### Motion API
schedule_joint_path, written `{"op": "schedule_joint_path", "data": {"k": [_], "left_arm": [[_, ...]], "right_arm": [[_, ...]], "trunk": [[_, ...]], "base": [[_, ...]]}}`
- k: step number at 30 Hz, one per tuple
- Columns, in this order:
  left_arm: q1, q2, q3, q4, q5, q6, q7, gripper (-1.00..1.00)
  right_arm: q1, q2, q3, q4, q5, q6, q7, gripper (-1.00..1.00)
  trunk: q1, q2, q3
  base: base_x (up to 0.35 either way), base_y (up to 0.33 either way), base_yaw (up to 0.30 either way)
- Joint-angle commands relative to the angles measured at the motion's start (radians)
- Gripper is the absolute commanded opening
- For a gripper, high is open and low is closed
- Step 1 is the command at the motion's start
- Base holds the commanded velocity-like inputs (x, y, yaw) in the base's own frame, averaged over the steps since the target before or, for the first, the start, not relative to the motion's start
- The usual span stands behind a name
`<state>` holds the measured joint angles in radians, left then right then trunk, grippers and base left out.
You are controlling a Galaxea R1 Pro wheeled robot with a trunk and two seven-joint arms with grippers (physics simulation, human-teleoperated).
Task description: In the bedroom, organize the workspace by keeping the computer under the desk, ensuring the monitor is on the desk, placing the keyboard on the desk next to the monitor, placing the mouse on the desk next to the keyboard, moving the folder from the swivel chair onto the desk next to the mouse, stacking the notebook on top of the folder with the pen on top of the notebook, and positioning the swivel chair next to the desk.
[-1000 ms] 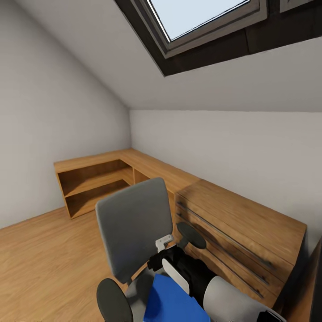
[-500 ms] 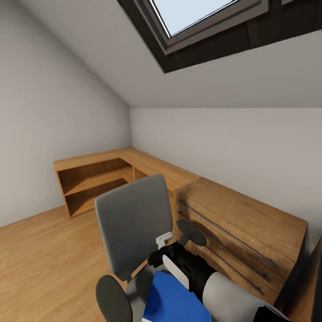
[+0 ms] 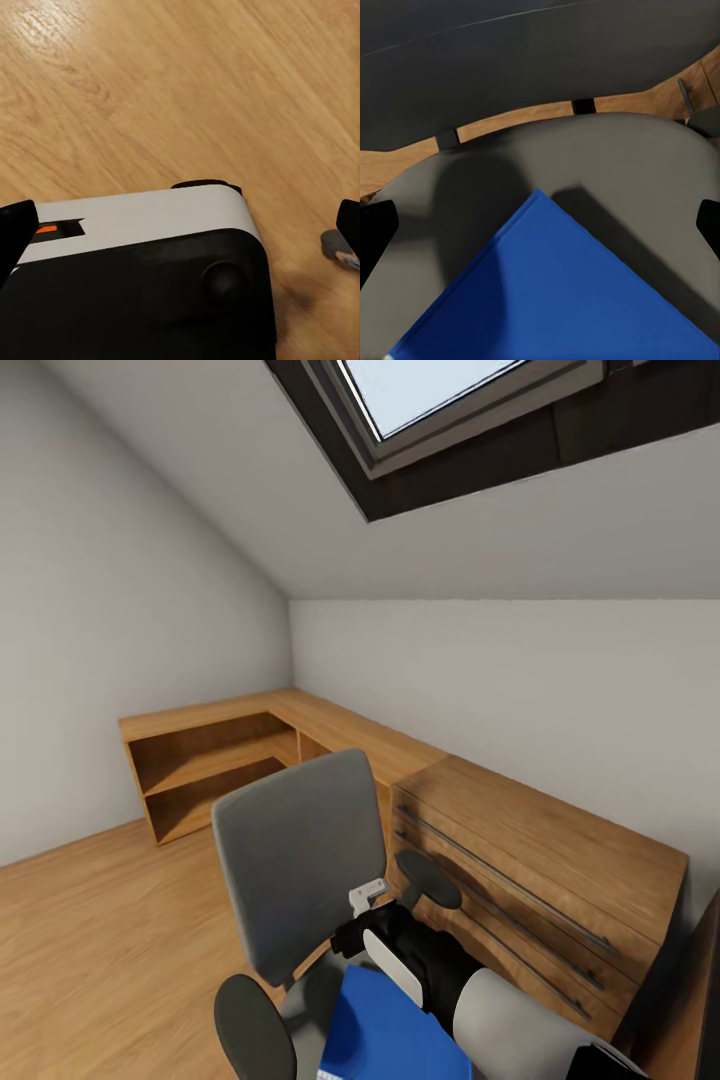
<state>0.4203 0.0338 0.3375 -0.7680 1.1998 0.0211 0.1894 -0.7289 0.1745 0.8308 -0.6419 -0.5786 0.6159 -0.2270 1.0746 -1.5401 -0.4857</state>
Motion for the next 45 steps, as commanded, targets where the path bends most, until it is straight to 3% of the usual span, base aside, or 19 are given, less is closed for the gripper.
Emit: {"op": "schedule_joint_path", "data": {"k": [1, 10, 15, 38, 45], "left_arm": [[0.001, 0.000, 0.000, -0.003, 0.008, 0.002, 0.005, 1.00], [0.001, 0.000, 0.000, -0.003, 0.008, 0.002, 0.005, 1.00], [-0.037, 0.013, 0.002, -0.002, -0.003, 0.005, 0.013, 1.00], [-0.038, 0.014, 0.003, -0.002, 0.005, 0.005, 0.013, 1.00], [-0.038, 0.014, 0.003, -0.002, 0.008, 0.006, 0.012, 1.00]], "right_arm": [[-0.001, 0.000, 0.004, 0.000, -0.011, 0.002, -0.009, 1.00], [-0.001, 0.000, 0.004, 0.000, -0.011, 0.002, -0.009, 1.00], [-0.006, -0.003, 0.008, 0.016, -0.016, 0.010, -0.009, 1.00], [-0.025, 0.000, 0.014, 0.087, -0.017, 0.018, -0.001, 1.00], [-0.097, 0.000, 0.012, 0.166, -0.030, 0.025, 0.102, 1.00]], "trunk": [[0.000, -0.001, -0.001], [0.000, -0.001, -0.004], [0.000, -0.001, -0.010], [0.000, -0.001, -0.046], [0.000, -0.001, -0.058]], "base": [[0.000, 0.000, 0.000], [0.000, 0.000, 0.000], [0.000, 0.000, 0.000], [0.000, 0.000, 0.000], [0.000, 0.000, 0.000]]}}
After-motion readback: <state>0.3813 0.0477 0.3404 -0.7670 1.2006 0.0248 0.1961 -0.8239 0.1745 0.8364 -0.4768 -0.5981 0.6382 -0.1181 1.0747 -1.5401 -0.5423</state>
